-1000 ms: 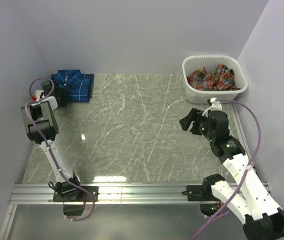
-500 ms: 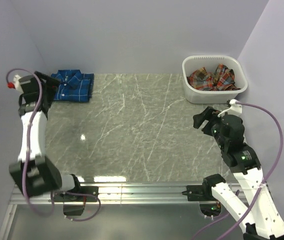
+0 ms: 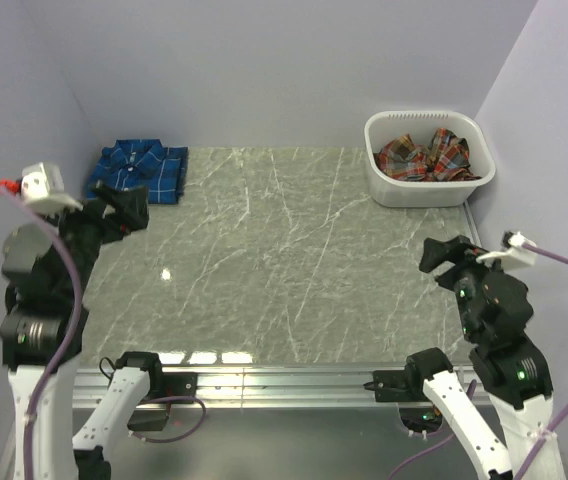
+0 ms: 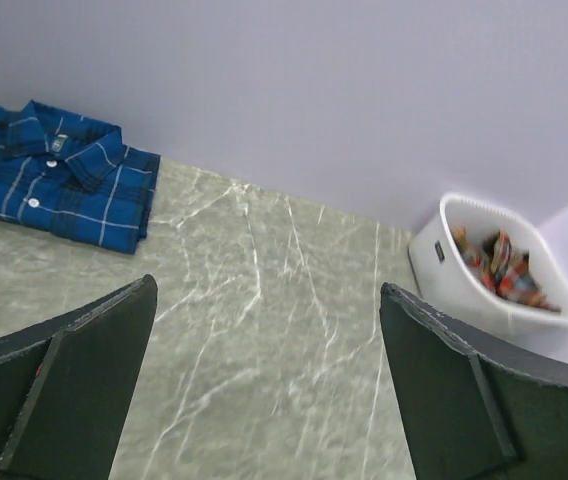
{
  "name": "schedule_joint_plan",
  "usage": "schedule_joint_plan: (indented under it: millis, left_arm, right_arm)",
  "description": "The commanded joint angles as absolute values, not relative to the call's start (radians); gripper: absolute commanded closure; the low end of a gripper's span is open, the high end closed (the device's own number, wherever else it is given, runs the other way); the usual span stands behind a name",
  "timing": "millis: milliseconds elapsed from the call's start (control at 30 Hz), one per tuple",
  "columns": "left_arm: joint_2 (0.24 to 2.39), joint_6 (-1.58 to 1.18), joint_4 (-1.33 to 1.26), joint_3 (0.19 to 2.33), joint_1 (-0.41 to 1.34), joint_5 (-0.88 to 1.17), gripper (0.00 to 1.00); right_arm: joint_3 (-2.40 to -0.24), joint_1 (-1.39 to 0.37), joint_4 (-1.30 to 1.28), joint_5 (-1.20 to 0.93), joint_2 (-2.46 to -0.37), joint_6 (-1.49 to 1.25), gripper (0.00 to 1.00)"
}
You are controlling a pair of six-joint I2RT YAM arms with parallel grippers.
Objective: Fold and stack the long sleeve shirts
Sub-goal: Neatly place the folded shirt to the corner
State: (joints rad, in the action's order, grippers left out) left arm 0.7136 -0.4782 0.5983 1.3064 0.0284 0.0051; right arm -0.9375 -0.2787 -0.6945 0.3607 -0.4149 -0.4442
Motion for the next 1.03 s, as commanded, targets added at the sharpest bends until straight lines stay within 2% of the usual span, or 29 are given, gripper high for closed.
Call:
schedule_joint_plan:
  millis: [0,133,267,433,700,1000]
  left_arm:
    - [0.618,-0.364,0.718,1.299,0.083,-0.083,0.01]
    - [0.464,-0.377,0.746,1.198,0.116,-0.228,0.02]
    - [0.390,-0.422,0.732,1.073,0.124,-0.293,0.03]
    - [0.342,-0.498,0.749,1.013,0.149,-0.463,0.01]
    - [0.292,-0.541,0.667,0.890,0.199,-0.480,0.01]
    - [0.293,-0.543,0.615,0.850,0.204,-0.497,0.01]
  right_arm:
    - [-0.940,-0.275,-0.702,0.439,-0.339,-0.402,0.17]
    - [-0.887,-0.272,-0.703,0.468,-0.258,-0.388,0.18]
    - [-0.822,-0.273,-0.670,0.489,-0.154,-0.377,0.18]
    - [-0.779,-0.273,-0.661,0.502,-0.097,-0.373,0.18]
    - [-0.747,-0.273,-0.655,0.500,-0.057,-0.374,0.18]
    - [-0.744,-0.272,-0.649,0.494,-0.060,-0.371,0.18]
